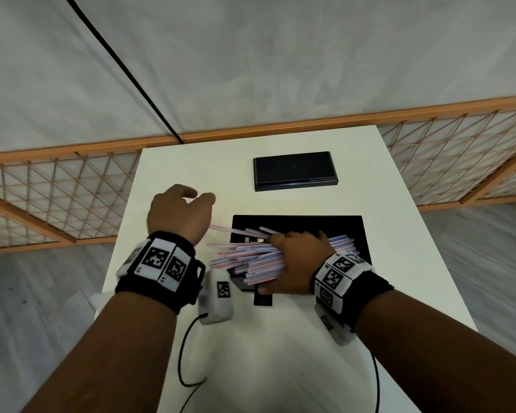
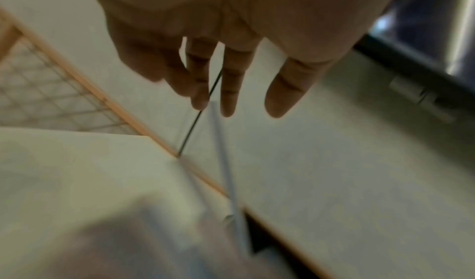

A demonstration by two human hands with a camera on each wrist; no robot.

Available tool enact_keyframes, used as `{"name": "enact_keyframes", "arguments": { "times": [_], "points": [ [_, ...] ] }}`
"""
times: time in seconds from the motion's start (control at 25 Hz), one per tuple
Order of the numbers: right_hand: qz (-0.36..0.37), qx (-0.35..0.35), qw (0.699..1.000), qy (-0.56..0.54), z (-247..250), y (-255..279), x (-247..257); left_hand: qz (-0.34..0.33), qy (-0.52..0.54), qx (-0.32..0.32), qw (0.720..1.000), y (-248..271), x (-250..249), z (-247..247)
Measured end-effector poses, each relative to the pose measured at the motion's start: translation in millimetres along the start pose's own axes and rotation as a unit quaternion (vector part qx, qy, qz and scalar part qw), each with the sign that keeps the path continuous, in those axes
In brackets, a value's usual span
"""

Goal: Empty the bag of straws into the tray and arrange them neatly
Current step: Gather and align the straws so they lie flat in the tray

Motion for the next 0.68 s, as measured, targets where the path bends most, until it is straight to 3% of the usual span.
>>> {"name": "enact_keyframes", "arguments": {
  "times": [0.08,0.16,0.32,0.52,0.68],
  "points": [
    [-0.001,-0.006,1.000,-0.002,-0.9,-0.6,0.1,-0.007,-0.070,0.064,0.995,-2.9,7.9,-8.4],
    [-0.002,-0.015,1.000,-0.011,-0.6,-0.9,1.2,-0.019,-0.049,0.121,0.991,1.5,10.3,-22.5],
    [0.003,-0.012,1.000,-0.025,0.4,0.1,1.4,-0.011,-0.028,0.068,0.997,1.7,20.0,-26.5],
    [0.010,-0.007,1.000,-0.028,3.2,-1.7,6.0,-0.059,-0.047,0.121,0.990,3.4,31.8,-35.5],
    [0.024,-0.003,1.000,-0.009,1.9,-4.8,13.0,-0.073,-0.028,0.114,0.990,-2.7,37.7,-30.6]
  ]
}}
Point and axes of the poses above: each hand's wrist, its own y-axis away from the middle knuckle, its own z-axis out of the back of the hand, x = y × z, the point moved 3 cm from there along -y, towards the middle knuckle, and after that the axes turned 5 degrees about -z, right-handed, at the moved point
